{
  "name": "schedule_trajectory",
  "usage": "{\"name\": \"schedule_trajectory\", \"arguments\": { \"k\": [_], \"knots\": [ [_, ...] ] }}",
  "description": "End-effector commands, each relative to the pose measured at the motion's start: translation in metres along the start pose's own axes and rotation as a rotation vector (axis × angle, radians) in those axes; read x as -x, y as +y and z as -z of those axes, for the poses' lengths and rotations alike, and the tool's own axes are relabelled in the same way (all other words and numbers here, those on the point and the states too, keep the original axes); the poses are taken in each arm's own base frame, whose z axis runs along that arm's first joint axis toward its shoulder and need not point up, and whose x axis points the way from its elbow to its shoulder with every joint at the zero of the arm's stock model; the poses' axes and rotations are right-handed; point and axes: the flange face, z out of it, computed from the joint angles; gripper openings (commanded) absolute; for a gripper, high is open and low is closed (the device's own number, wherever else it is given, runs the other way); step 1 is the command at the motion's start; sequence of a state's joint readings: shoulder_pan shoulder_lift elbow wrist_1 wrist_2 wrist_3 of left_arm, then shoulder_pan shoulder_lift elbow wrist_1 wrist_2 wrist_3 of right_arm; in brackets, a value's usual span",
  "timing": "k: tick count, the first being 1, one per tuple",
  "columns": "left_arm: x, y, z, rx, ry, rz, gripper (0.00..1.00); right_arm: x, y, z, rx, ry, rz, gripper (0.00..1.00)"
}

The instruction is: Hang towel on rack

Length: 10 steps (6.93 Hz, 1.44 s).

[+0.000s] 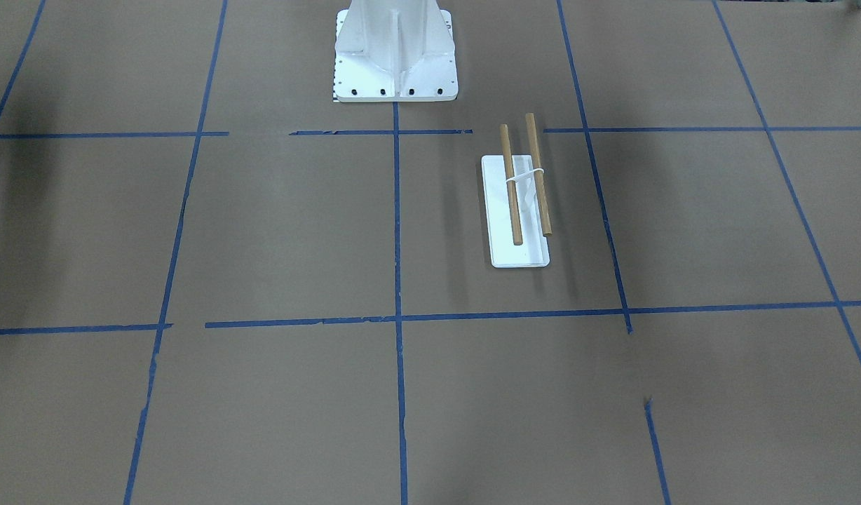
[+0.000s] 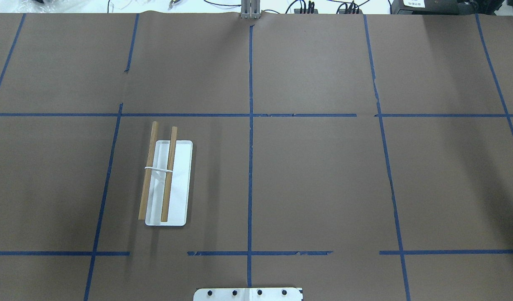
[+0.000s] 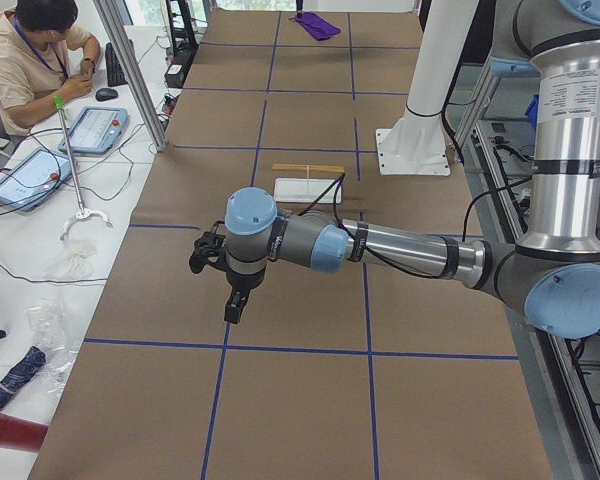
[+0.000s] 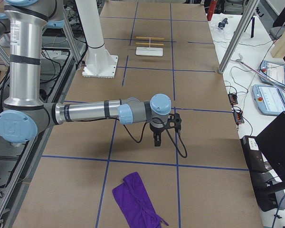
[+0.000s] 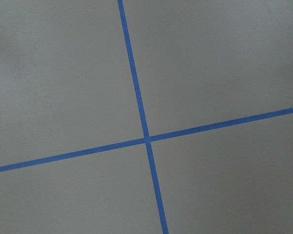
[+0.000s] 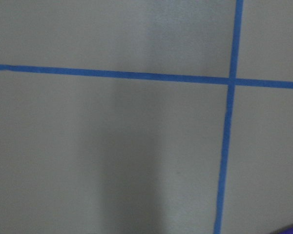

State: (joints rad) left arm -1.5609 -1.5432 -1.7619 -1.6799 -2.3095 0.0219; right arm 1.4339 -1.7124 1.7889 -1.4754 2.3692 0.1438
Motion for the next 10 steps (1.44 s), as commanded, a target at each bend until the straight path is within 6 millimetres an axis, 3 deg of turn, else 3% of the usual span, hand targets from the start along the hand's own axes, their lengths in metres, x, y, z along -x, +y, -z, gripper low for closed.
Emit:
{"name": "schedule_trajectory", "arguments": {
  "k": [1,2,4,10],
  "knots": [
    [-0.003,0.0,-0.004,0.004,0.018,-0.006,1.0,-0.051,0.046,-0.042,0.049,0.146,0.083,1.0],
    [-0.003,0.0,-0.005,0.0,0.033,-0.01,1.0,-0.072,0.054,-0.064,0.085,0.144,0.074,0.96],
    [-0.005,0.002,-0.006,0.0,0.054,-0.01,1.0,-0.082,0.059,-0.104,0.149,0.141,0.077,0.92],
    [-0.001,0.003,-0.011,0.006,0.054,-0.007,1.0,-0.086,0.067,-0.163,0.257,0.112,0.107,0.86]
  ]
}}
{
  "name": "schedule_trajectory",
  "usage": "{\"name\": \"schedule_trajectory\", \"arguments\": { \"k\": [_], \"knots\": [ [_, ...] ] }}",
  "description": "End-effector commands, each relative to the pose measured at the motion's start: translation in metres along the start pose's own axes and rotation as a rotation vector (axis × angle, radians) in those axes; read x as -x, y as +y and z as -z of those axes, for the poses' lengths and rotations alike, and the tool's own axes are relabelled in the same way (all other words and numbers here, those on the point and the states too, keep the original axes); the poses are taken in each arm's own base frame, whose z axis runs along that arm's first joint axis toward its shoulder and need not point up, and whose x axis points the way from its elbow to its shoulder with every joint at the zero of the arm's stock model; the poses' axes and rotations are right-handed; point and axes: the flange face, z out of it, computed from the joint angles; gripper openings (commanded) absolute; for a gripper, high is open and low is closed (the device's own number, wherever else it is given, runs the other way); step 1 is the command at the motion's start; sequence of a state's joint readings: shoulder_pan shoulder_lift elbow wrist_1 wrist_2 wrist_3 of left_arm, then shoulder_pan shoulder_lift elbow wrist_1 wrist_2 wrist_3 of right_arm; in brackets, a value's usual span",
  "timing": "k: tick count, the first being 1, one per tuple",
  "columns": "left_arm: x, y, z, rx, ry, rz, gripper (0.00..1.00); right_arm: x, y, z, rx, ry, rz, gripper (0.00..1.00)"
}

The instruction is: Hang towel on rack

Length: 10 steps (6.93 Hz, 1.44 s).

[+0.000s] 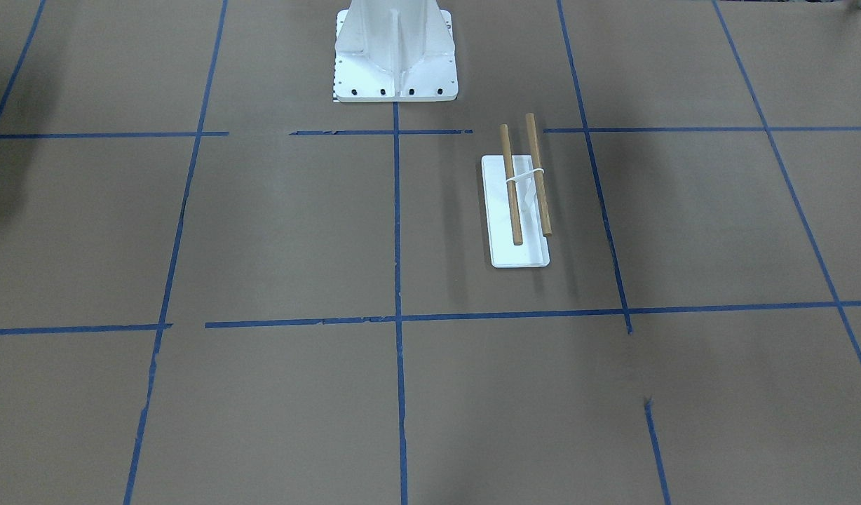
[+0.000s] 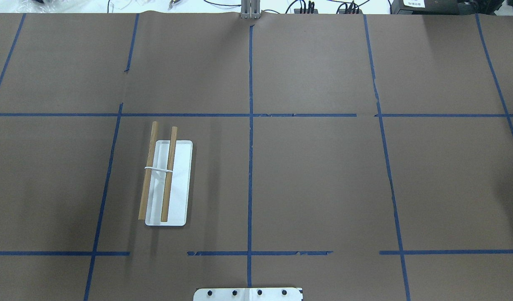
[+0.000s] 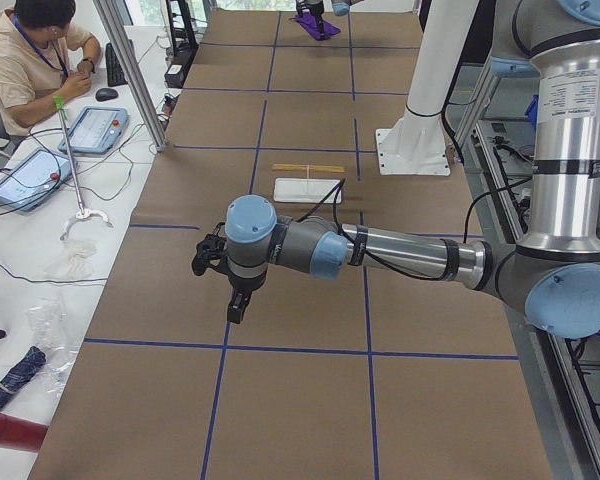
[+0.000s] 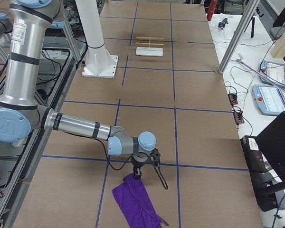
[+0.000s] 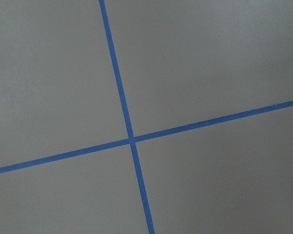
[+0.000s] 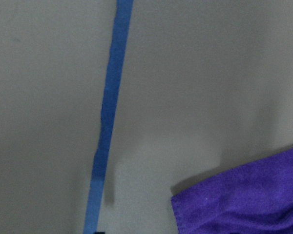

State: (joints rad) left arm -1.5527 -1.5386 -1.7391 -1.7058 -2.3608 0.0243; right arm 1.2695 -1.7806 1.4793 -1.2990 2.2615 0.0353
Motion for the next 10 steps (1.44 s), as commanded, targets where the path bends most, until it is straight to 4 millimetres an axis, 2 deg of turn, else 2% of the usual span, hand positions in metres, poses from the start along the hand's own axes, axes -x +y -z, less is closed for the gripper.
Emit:
{"name": "schedule_trajectory", "arguments": {
  "k": [1,2,3,4,5,8,9,10],
  "knots": [
    [0.001,0.0,-0.001,0.002,-0.001,0.001,1.0,-0.011,-0.009,-0.028,0.008,-0.003,0.019,0.76],
    [0.0,0.0,0.0,0.0,0.0,-0.001,1.0,-0.018,-0.011,-0.037,0.008,-0.003,0.019,0.53],
    [-0.001,0.0,0.001,-0.001,0.002,0.0,1.0,-0.014,-0.02,-0.031,-0.005,-0.009,0.026,0.01],
    [-0.001,0.0,0.001,-0.001,0.002,0.0,1.0,-0.003,-0.024,-0.022,-0.024,-0.049,0.041,0.0],
    [-0.001,0.0,0.001,-0.002,0.0,-0.001,1.0,-0.001,-0.018,-0.02,-0.027,-0.077,0.044,0.0],
    [-0.001,-0.001,0.0,-0.01,0.001,-0.009,1.0,-0.003,-0.002,-0.004,-0.058,-0.098,0.035,0.0],
    [0.004,0.0,-0.004,-0.012,0.001,-0.011,1.0,-0.005,0.002,0.006,-0.079,-0.1,0.025,0.0],
    [0.007,0.0,-0.007,-0.018,0.001,-0.016,1.0,0.003,0.013,0.039,-0.13,-0.146,0.005,0.0]
  ]
}}
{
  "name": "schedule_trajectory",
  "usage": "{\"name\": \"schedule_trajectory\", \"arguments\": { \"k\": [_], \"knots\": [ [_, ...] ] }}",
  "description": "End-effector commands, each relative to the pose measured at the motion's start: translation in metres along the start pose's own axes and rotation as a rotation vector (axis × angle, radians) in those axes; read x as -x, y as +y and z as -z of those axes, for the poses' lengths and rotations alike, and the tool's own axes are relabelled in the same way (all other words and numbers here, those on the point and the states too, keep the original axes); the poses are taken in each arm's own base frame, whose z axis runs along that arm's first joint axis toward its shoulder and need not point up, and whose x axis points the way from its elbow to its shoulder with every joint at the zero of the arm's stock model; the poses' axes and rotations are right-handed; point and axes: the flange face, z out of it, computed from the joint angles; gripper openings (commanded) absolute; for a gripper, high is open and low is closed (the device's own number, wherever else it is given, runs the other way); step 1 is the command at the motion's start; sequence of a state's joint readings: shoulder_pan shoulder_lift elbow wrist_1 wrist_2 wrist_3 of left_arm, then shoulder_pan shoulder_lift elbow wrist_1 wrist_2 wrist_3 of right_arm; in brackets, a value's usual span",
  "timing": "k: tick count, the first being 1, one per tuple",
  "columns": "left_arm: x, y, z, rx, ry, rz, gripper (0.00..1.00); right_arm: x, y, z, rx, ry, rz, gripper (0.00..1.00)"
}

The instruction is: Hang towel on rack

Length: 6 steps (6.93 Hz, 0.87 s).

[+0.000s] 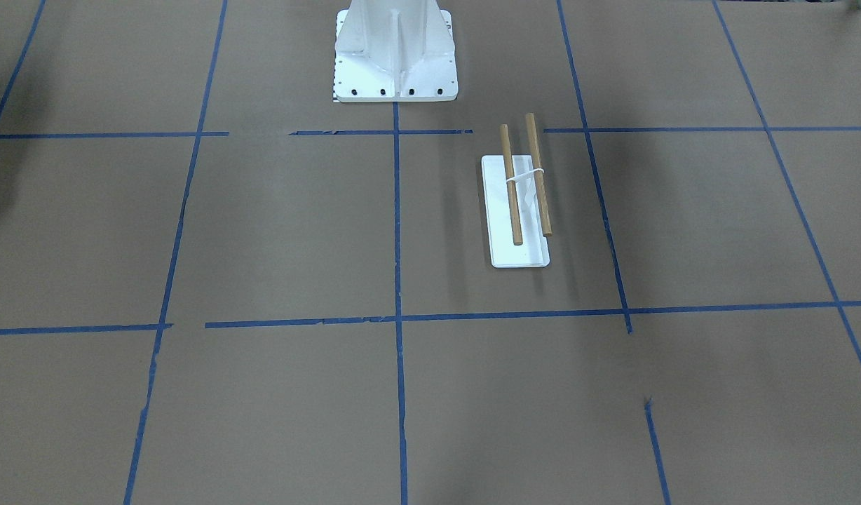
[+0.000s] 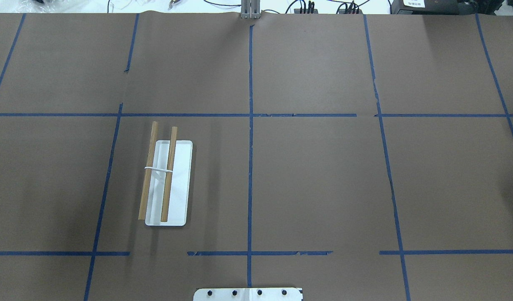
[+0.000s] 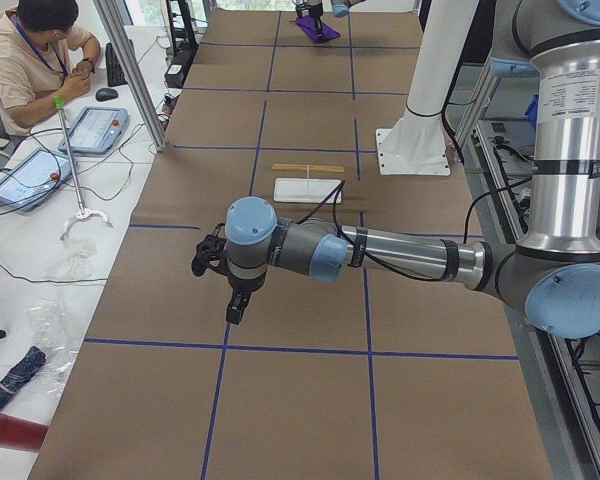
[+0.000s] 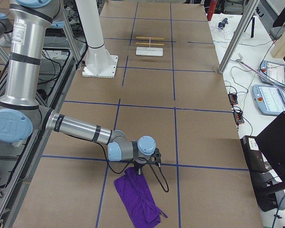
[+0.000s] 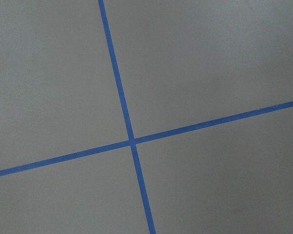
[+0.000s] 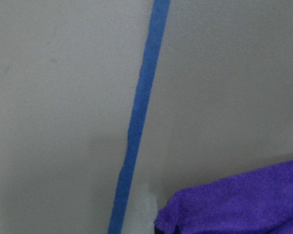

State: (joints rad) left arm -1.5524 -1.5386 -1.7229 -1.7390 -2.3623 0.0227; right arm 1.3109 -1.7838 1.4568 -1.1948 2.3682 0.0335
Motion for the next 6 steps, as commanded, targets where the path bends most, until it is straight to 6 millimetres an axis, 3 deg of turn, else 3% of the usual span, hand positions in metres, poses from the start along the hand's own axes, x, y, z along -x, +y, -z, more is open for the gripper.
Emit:
{"name": "schedule_trajectory", "arguments": {
  "k": [1,2,3,4,5,6],
  "knots": [
    [0.004,0.0,-0.004,-0.007,0.0,-0.006,1.0,0.02,0.016,0.048,-0.056,-0.043,-0.035,0.0],
    [0.004,0.0,-0.004,-0.007,0.0,-0.006,1.0,0.032,0.013,0.062,-0.074,-0.046,-0.026,0.0],
    [0.001,-0.001,-0.001,-0.012,0.0,-0.011,1.0,0.07,0.001,0.098,-0.102,-0.07,-0.046,0.0],
    [-0.005,-0.004,-0.001,-0.017,0.059,-0.015,1.0,0.128,-0.007,0.152,-0.145,-0.083,-0.112,0.0],
    [-0.016,-0.007,-0.002,-0.025,0.087,-0.031,1.0,0.186,-0.017,0.192,-0.187,-0.118,-0.129,0.0],
    [-0.03,-0.016,-0.001,-0.044,0.098,0.056,1.0,0.222,-0.036,0.214,-0.197,-0.208,-0.159,0.0]
  ]
}}
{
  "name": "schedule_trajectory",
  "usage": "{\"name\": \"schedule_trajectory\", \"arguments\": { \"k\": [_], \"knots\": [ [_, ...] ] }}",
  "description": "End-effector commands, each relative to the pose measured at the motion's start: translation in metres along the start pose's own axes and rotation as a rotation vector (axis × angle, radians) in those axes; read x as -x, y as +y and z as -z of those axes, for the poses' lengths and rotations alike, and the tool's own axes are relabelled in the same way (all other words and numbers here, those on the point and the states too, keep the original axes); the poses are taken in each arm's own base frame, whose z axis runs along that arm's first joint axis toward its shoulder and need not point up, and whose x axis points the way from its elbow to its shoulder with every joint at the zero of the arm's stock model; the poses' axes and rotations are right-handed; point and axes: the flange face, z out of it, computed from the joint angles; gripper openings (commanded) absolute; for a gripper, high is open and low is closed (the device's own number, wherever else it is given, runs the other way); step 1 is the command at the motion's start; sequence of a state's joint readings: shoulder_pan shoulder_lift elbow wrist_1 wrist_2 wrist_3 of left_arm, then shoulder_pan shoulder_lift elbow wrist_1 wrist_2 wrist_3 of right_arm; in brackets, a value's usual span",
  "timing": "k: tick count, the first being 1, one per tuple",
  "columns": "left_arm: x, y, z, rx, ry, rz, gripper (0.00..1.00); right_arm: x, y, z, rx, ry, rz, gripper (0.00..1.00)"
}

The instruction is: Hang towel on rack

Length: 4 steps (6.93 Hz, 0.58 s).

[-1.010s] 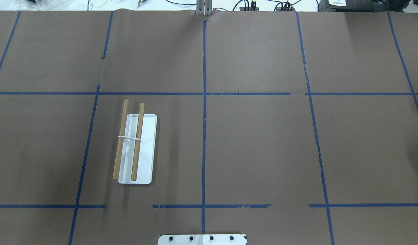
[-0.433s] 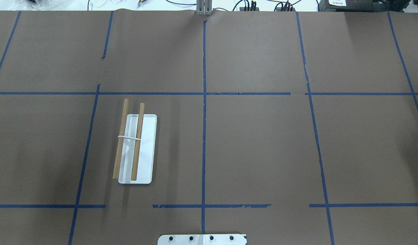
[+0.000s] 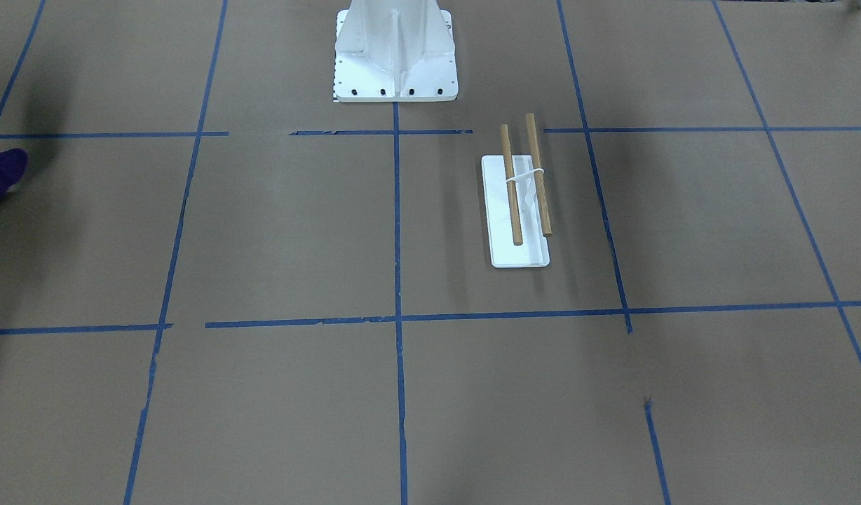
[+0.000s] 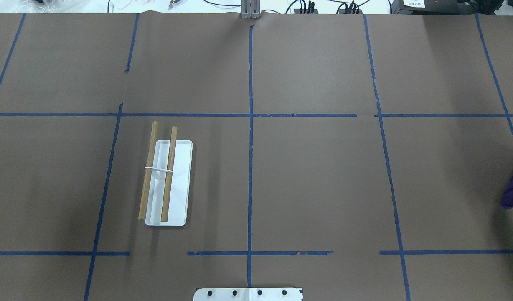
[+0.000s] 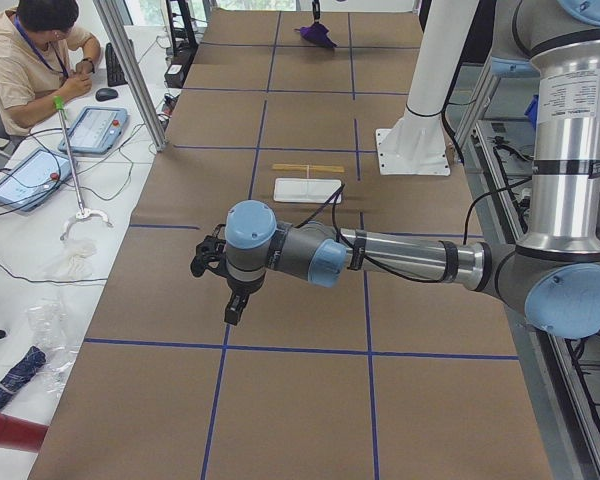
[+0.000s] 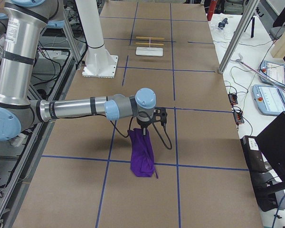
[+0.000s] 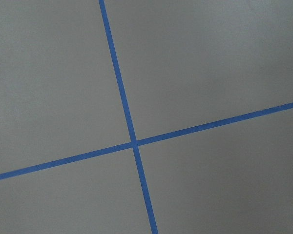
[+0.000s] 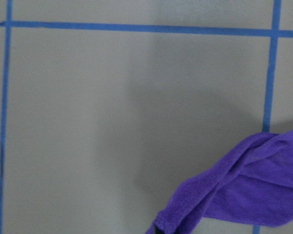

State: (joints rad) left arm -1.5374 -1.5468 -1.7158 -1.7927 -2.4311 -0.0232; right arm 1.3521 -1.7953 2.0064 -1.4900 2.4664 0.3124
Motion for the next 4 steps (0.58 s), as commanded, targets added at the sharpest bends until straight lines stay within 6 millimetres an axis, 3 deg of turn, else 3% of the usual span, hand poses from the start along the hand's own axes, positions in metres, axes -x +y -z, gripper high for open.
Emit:
{"name": "schedule_trajectory", "arguments": {
  "k": [1,2,3,4],
  "knots": [
    [-0.068,-0.029,-0.027,-0.017,0.087,0.109,1.0,0.113,-0.038,0.044,-0.025,-0.17,-0.066,0.0],
    [-0.113,-0.034,-0.046,-0.019,0.149,0.145,1.0,0.168,-0.06,0.059,-0.029,-0.221,-0.108,0.0],
    [-0.157,-0.045,-0.052,-0.034,0.238,0.172,1.0,0.237,-0.076,0.06,-0.001,-0.259,-0.162,0.0],
    [-0.2,-0.051,-0.057,-0.018,0.321,0.233,1.0,0.319,-0.089,0.056,0.027,-0.288,-0.227,0.0]
  ]
}}
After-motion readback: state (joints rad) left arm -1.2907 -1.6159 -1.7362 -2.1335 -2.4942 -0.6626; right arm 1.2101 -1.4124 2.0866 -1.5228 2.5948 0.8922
